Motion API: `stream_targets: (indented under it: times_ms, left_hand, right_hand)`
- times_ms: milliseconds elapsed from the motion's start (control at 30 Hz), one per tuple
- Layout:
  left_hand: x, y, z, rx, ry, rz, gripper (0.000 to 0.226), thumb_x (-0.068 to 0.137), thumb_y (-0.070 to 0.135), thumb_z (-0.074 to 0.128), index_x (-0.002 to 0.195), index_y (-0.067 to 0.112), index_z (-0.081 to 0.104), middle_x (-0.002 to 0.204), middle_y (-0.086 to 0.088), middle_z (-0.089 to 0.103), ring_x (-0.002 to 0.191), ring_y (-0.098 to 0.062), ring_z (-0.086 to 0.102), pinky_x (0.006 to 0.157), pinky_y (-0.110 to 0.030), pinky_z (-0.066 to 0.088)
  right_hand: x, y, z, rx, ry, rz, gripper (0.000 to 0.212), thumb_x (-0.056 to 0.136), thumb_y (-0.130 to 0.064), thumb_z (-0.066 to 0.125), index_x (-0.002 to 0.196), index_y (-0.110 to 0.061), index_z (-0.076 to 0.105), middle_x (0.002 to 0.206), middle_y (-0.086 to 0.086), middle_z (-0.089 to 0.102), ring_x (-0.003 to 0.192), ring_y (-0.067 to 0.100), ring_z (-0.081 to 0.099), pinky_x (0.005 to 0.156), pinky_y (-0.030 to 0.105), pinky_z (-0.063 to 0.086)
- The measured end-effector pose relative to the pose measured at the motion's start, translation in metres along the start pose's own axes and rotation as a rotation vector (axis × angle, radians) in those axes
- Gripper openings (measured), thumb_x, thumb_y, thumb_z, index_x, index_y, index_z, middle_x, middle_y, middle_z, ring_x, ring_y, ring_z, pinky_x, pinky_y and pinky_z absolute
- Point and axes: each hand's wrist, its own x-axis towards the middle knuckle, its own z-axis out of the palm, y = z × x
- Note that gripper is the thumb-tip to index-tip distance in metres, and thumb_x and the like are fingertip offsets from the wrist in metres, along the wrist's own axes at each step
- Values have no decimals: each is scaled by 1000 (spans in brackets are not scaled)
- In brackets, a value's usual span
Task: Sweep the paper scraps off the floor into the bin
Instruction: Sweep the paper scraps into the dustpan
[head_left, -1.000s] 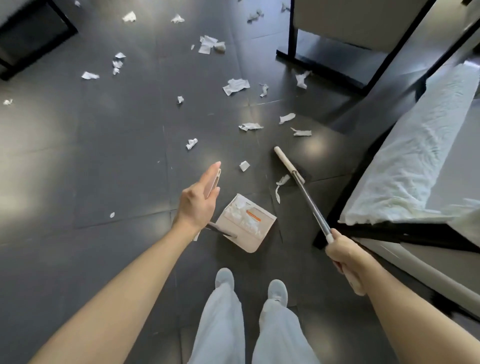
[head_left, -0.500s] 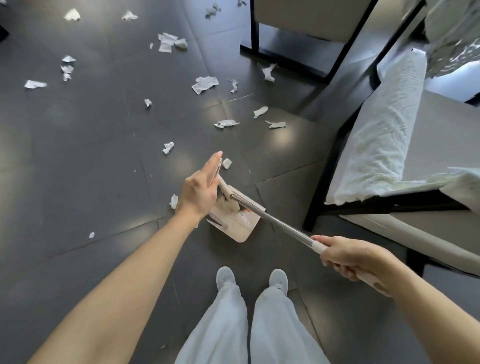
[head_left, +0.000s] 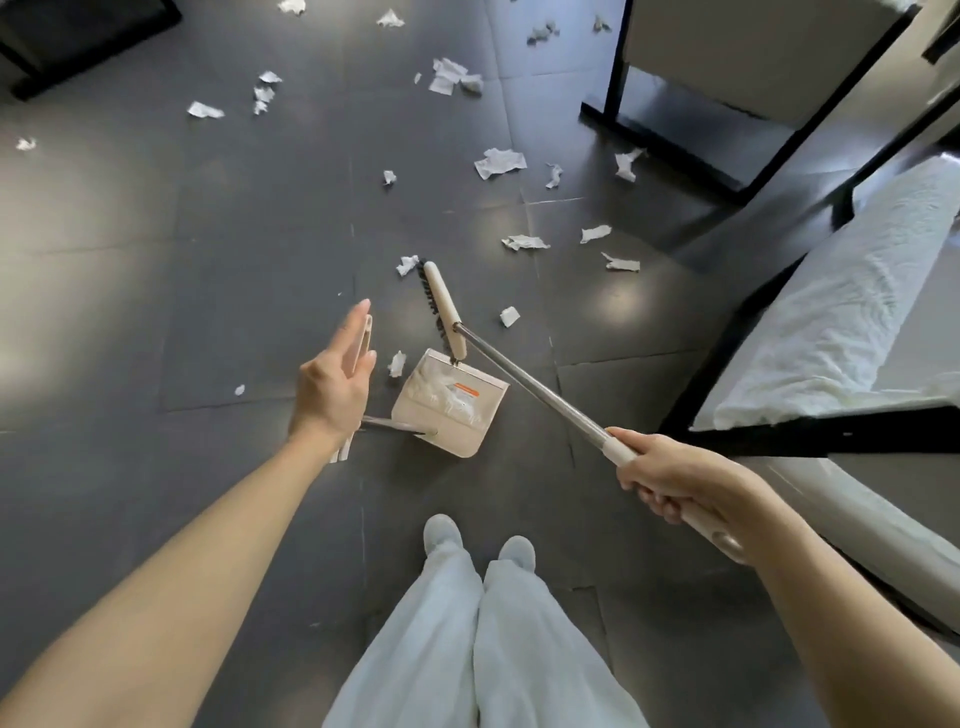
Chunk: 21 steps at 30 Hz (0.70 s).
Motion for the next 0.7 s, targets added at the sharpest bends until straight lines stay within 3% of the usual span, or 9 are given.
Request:
stream_targets:
  times_ms: [67,133,233,400,433,533,633,700]
  left_hand:
    - [-11,-16,-16,-5,36,-53,56,94,5,54,143,27,40,134,3,56,117,-16,56,93,-9,33]
    - [-20,-35,-32,-3,83,-84,56,94,5,54,143,28,40,135,2,55,118,-19,56,91,-8,32]
    - [-27,-66,-58,17,152,-141,56,94,9,54,143,31,39,136,4,54,121,-19,55,90,-9,32]
    - [-17,-112,-99,18,241,-197,55,94,9,54,143,31,41,137,8,53,119,-22,57,98,-30,45]
    - [-12,-121,-107,14,234,-194,55,94,9,54,143,30,41,136,10,52,118,-20,57,98,-30,46]
    - [14,-145,-128,-3,214,-183,56,93,5,54,143,27,41,129,19,48,120,-12,53,97,-11,38]
    - [48,-164,-147,7,177,-155,57,93,5,54,144,25,40,137,9,51,121,-16,54,92,-5,33]
    - [70,-171,-154,30,116,-117,57,92,5,56,144,23,40,138,3,53,119,-19,55,87,-2,29]
  right_hand:
    - [11,-11,13,-16,3,-11,68,84,0,41,141,-37,39,47,2,39,34,10,32,36,17,30]
    - [20,-24,28,-8,-1,-13,63,84,0,41,136,-36,44,42,0,37,31,10,31,35,16,29]
    - [32,-48,56,-25,-3,-37,52,84,0,38,122,-33,50,49,2,37,32,9,30,37,16,29]
    - [64,-88,111,-269,73,-104,57,81,-8,37,133,-29,44,61,8,50,36,18,41,38,21,36]
    - [69,-97,122,-308,88,-104,51,82,-10,36,129,-26,45,63,9,52,36,19,43,37,20,35]
    - [79,-125,158,-425,137,-84,41,89,-13,36,127,-24,44,75,9,57,38,20,47,32,15,32]
    - [85,-154,197,-416,104,-71,48,90,-13,37,136,-26,38,80,10,58,41,20,50,35,19,38]
    - [82,-173,224,-344,28,-55,41,88,-9,36,124,-27,42,69,9,54,38,17,45,37,19,37]
